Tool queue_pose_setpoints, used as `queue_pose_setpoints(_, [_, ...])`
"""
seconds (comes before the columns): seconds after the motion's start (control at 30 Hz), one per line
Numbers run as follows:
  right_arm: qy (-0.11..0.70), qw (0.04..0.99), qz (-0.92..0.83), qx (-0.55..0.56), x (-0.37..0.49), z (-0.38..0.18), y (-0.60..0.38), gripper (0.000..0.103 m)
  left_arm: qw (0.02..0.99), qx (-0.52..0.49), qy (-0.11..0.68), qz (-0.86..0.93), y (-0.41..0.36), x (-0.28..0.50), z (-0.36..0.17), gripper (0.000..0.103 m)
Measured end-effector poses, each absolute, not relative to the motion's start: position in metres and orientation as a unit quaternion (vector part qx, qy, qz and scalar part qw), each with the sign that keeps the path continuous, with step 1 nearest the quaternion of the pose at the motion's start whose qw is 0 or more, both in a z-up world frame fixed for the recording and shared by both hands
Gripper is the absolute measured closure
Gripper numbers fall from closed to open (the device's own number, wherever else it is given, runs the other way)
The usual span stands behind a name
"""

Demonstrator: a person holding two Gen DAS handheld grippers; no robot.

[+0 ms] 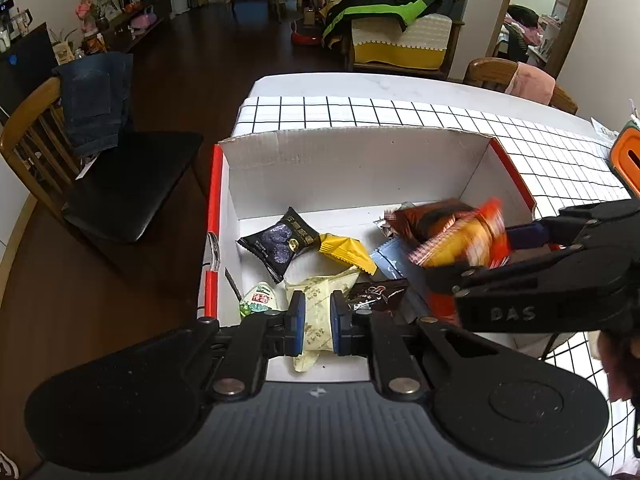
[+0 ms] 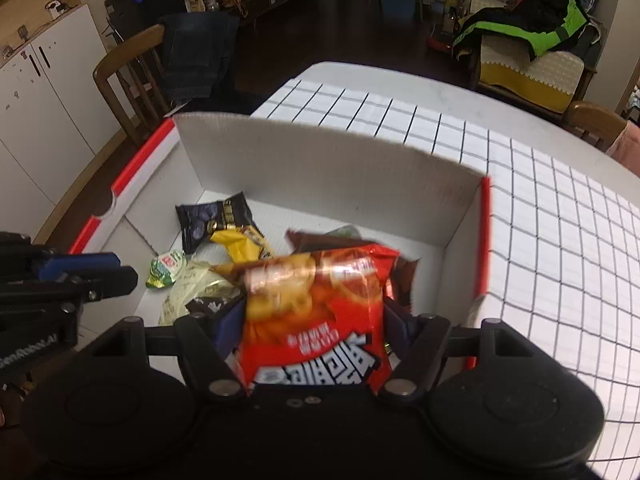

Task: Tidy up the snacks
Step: 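Lower both snacks into the box and open both tools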

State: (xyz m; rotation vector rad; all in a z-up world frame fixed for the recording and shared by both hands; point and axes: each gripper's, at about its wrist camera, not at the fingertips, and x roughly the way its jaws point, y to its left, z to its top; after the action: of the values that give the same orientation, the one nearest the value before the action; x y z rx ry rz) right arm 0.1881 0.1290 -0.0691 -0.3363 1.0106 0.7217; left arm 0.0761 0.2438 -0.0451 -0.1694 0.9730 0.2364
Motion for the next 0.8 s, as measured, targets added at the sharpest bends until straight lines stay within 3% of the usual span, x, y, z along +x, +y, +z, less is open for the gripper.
queue_pose_setpoints(0.4, [0.485, 0.799, 0.334, -0.125, 0.182, -0.069, 0.115, 0.032, 0.872, -0.081, 0.473, 0.096, 0.237, 0.075, -0.051, 0.088])
queue_pose_setpoints(0.53, [0.477, 0.806, 0.335, -0.104, 0.178, -0.059, 0.104, 0.025, 0.875, -0.084, 0.467, 0.092, 0.235, 0.073, -0.046, 0.077])
queue_pose_setpoints(0.7, [0.467, 0.811, 0.344, -0.078, 0.172, -0.043, 0.088, 0.023, 0.883, -0.076, 0.454, 0.096, 0.23, 0.07, -0.034, 0.071])
queue_pose_setpoints(0.8, [0.454, 0.817, 0.349, -0.068, 0.166, -0.032, 0.08, 0.02, 0.889, -0.072, 0.441, 0.095, 0.226, 0.065, -0.026, 0.053])
